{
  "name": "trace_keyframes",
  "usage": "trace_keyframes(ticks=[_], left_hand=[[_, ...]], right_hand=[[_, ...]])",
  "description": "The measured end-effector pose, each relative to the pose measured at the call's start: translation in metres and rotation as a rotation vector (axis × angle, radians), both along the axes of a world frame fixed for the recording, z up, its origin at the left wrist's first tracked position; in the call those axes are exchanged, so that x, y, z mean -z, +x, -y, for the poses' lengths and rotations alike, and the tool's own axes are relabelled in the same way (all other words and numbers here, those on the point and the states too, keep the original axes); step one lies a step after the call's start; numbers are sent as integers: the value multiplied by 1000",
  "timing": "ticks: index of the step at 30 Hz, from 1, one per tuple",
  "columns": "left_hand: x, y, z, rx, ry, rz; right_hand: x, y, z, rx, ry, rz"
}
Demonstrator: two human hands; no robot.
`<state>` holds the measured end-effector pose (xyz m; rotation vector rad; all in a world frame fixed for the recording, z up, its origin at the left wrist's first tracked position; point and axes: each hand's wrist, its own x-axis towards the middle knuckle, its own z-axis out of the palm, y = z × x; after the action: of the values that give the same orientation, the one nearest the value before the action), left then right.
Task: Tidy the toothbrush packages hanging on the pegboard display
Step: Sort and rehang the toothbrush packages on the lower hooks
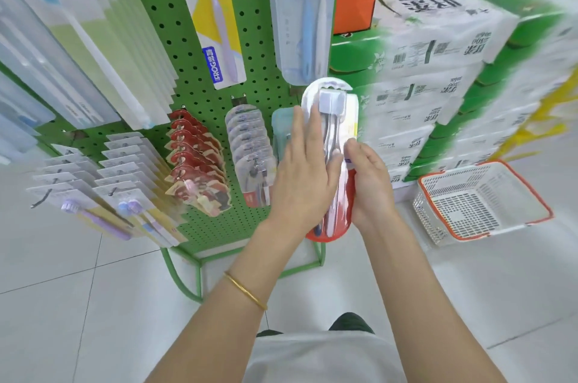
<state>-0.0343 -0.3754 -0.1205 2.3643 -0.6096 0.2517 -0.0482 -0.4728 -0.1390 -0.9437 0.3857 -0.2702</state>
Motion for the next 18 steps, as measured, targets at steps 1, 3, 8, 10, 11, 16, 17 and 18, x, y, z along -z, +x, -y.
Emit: trace_keyframes(ticks=[1,3,8,10,11,16,17,18], left_hand=[[3,-2,2,53,42,-18],[10,-5,4,159,129,-71],[10,-5,8,318,305,-151],[5,-3,9,352,387,-172],[4,-2,10,358,424,-175],[5,-1,13,322,503,-164],[6,-1,13,318,498,-174],[8,-1,13,317,482,-194]], right_hand=[[-1,0,6,34,14,-3],[-3,1,17,101,49,-19],[4,0,36,213,139,-70],[6,-1,39,207,147,-67],[8,-1,39,208,149,-55],[8,-1,38,153,209,-88],[7,-2,36,117,236,-117],[8,-2,36,68,258,-136]])
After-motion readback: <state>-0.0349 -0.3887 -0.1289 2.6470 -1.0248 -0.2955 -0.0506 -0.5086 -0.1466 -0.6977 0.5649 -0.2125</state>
